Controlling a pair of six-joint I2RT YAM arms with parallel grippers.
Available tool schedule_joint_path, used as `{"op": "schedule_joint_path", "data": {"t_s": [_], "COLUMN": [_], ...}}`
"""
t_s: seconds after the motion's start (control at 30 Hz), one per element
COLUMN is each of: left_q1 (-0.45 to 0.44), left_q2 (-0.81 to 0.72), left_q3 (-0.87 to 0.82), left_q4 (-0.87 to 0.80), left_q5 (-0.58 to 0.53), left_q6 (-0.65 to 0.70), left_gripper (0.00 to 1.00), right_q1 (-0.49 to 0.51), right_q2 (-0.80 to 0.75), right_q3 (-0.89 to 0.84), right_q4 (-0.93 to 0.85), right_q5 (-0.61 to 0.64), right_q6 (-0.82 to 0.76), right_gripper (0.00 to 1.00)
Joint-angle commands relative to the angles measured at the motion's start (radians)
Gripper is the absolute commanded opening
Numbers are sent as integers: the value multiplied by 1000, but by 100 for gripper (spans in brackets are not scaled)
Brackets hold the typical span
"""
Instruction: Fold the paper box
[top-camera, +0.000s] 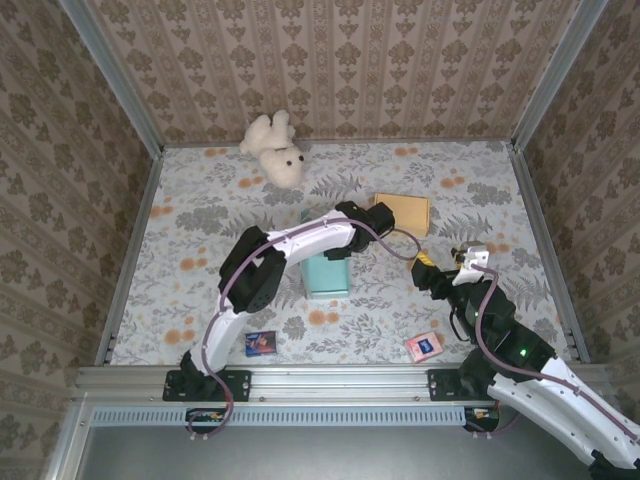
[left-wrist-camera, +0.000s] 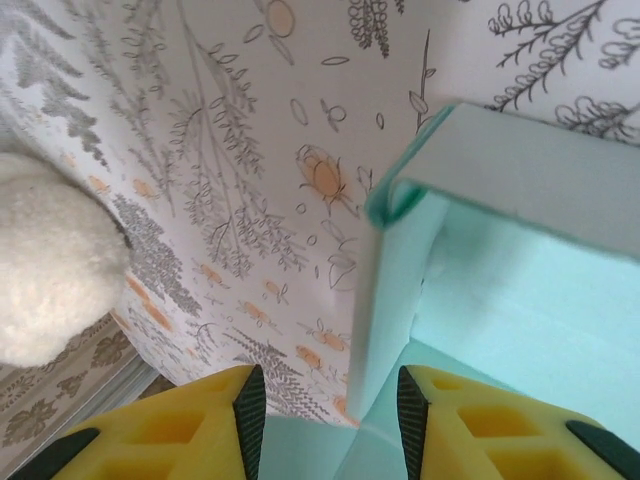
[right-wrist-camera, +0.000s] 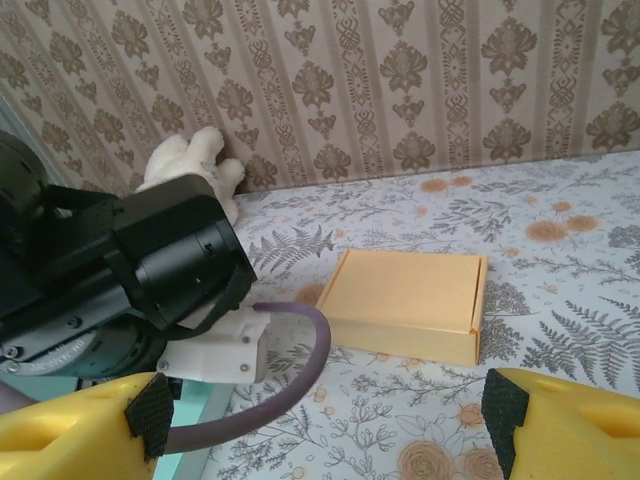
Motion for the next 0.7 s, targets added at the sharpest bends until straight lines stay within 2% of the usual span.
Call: {"op": "schedule_joint_path", "data": {"t_s": [0.0,0.23,0.37,0.53,0.67], "left_q1": [-6,-12,-10,-16,-9], "left_q2": [-106,-234,-318,-401,-455], "left_q3": [-26,-76,-91,-58,-38], "left_q4": [-10,27,60,34,-59], "left_q5": [12,62,62,68,74], "left_q6": [-29,-88,-169,-369,-633], "left_gripper": [41,41,43,46,53], "right_q1": [-5,-5,-6,-6,-7], "right_q2": [1,28,51,93,120], "right_q3": [-14,-16,-20,-19,-23], "right_q4": [7,25,43,77,113], "right_q5": [-28,-57,-93,-168,-237], "right_q6": [-7,-17,-27,-43,-62], "right_gripper": [84,84,84,85,85]}}
